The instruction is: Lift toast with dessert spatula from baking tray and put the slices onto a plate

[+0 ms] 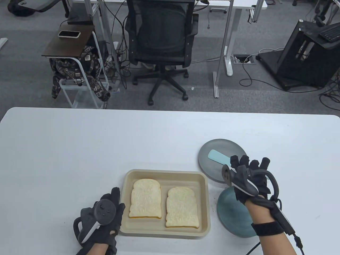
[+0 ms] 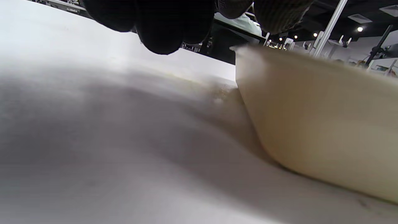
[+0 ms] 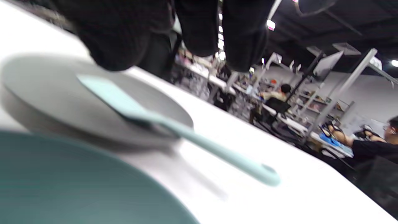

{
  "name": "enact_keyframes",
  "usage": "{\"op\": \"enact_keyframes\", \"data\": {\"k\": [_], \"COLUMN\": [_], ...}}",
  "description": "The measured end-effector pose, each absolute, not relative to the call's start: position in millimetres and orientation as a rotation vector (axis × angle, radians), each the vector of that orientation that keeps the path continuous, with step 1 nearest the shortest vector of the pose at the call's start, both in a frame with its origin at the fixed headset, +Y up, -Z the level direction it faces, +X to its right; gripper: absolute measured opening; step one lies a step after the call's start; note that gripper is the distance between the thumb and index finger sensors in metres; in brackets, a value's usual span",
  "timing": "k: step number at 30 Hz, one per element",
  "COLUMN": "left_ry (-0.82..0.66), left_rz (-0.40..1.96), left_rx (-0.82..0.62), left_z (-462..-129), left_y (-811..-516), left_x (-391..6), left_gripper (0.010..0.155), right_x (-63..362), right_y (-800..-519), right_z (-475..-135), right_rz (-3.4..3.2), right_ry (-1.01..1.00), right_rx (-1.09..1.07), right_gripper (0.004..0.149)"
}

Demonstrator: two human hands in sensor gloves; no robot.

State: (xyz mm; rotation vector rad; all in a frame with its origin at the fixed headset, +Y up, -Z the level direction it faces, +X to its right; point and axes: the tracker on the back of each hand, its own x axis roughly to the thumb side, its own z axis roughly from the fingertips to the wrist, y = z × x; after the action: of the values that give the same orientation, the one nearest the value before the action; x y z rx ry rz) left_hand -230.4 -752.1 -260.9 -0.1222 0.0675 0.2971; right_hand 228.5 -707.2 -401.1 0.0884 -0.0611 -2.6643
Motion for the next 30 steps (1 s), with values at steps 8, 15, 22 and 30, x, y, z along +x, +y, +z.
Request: {"op": "enact_keyframes", "data": {"k": [8,15,22,30], "left_ry": [0.068,0.063,0.071,0.079], "left_rz": [0.355,0.351,0.399,0.443], "left_rx": [-0.124,-0.165,-0.155,-0.159], "left_z": [-264,-266,-267,-267], "left_y": [-759,-770,-774,-777], "left_x": [-226,-219,-220,-221], "left_gripper": [0.066,0.065,0.064,0.064], "right_x": [276,286,273,228], "right_y": [-744,-758,-737,-661], "right_z": [-434,-437,-429,-379], "right_rz": [-2.713,-2.776,-2.801,-2.837], "right_ry": [-0.241,-0.258,-0.097,0.113], "right_rx": [0.223,0.227,0.081,-0.166], "right_gripper": [0.073,0.073,0.061,0.056]}}
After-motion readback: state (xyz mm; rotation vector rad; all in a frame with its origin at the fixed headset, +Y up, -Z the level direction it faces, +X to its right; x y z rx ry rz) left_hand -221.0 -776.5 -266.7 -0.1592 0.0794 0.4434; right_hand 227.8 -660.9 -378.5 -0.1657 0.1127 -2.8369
